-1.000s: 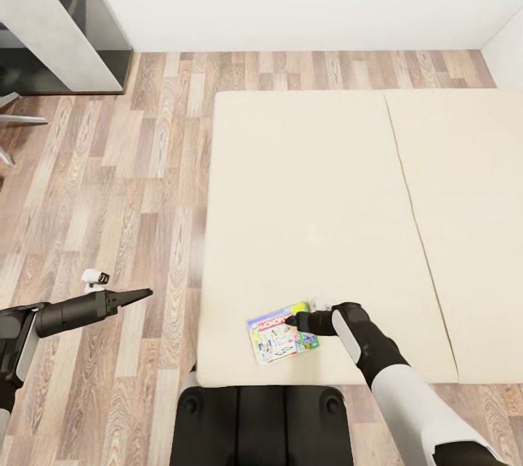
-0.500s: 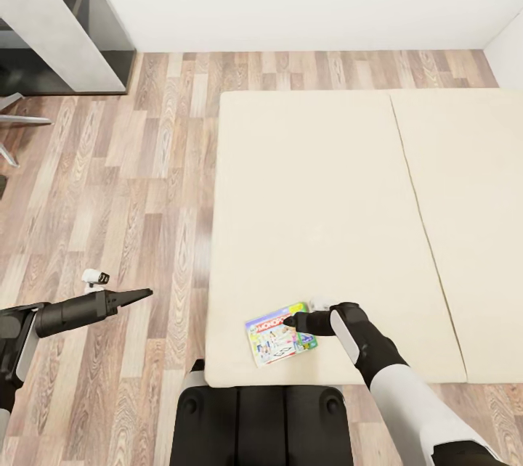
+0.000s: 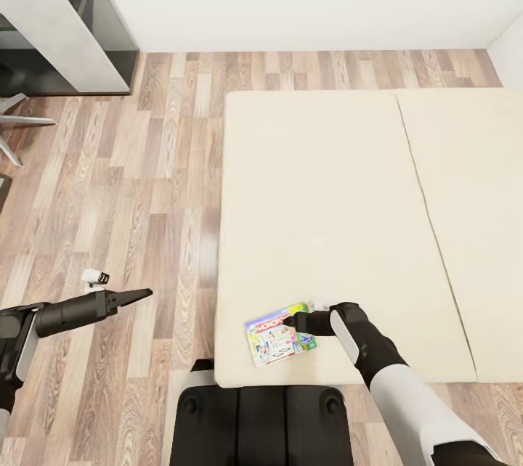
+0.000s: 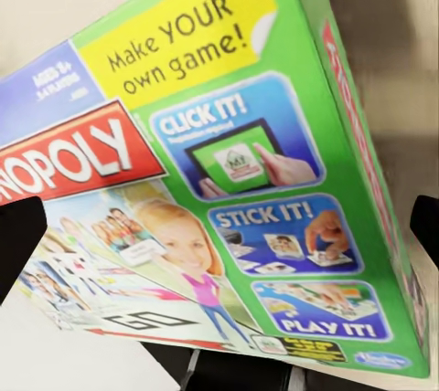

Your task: Put all the toys in the child's room - the three board games (two on the bed and one on the table), the two jigsaw puzzles on the table, and the tennis ball on the table - inside the toy box on the table in the child's room.

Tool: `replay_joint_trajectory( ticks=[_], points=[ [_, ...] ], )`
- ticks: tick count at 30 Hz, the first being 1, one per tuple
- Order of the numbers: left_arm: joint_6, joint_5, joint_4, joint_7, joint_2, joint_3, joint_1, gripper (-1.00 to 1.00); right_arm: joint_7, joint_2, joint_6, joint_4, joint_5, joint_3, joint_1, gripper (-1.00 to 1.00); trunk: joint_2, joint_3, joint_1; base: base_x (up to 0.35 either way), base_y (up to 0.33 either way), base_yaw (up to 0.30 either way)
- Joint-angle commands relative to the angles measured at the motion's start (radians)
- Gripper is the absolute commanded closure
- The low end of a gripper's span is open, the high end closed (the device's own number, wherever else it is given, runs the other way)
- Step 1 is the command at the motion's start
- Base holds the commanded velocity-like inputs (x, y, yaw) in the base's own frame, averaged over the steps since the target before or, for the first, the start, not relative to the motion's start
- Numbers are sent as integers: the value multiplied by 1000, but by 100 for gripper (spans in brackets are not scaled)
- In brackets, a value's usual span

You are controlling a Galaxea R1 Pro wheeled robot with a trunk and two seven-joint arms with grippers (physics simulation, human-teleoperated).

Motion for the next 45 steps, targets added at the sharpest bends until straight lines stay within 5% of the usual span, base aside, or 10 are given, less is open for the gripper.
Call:
replay_joint_trajectory(
  ticks=[1, 45],
  points=[
    [11, -1, 0, -4, 0, 0, 0, -100, 2, 0, 4, -1, 2, 0, 0, -100, -2, -1, 1, 0, 70, 0],
    [11, -1, 0, -4, 0, 1, 0, -100, 4, -8, 5, -1, -7, -1, 0, -100, -2, -1, 1, 0, 28, 0]
  ],
)
